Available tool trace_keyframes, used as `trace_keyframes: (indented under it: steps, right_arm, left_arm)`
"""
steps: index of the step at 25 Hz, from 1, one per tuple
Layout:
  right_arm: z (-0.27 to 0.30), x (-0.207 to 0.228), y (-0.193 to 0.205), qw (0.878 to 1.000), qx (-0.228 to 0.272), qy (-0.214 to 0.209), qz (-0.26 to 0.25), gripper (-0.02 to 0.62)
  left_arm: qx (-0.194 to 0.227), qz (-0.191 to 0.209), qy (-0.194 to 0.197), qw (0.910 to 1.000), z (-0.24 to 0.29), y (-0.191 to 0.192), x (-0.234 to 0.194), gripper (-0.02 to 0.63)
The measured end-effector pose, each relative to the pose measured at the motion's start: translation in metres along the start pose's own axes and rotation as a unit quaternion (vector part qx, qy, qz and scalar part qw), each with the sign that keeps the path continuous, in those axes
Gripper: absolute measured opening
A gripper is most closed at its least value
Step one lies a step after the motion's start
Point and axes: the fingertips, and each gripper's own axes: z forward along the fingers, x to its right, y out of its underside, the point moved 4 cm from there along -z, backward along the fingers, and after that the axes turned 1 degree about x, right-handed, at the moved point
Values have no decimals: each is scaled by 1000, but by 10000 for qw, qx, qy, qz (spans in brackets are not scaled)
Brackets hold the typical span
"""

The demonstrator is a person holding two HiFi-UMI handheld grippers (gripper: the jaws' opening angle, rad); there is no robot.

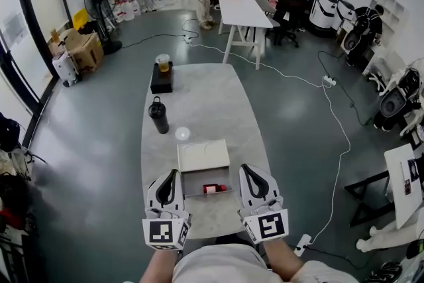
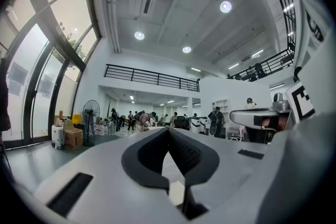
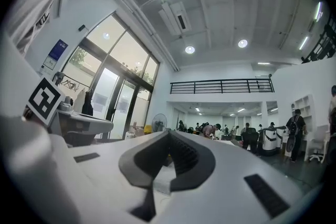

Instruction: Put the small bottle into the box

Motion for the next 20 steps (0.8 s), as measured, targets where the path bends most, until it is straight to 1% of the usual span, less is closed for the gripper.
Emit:
trace_keyframes:
  steps: [2, 4, 10, 15, 20]
  right_arm:
    - [1, 0, -1, 9999, 83, 1, -107, 26]
    - [0, 0, 0, 9999, 54, -6, -151, 25]
    - [-2, 5, 2, 9999, 8, -10, -147, 25]
    - [-7, 9, 6, 9999, -34, 52, -158, 25]
    - [-8, 12, 6, 9998, -30, 36, -171, 25]
  left_arm:
    - [-22, -9, -1, 10000, 0, 2, 0, 23]
    - [-48, -16, -4, 10000, -1, 2, 2, 23]
    - [-12, 19, 19, 10000, 2, -2, 9, 23]
    - [-64, -50, 101, 9999, 4, 4, 15, 23]
    - [-68, -6, 137, 9999, 4, 5, 21, 23]
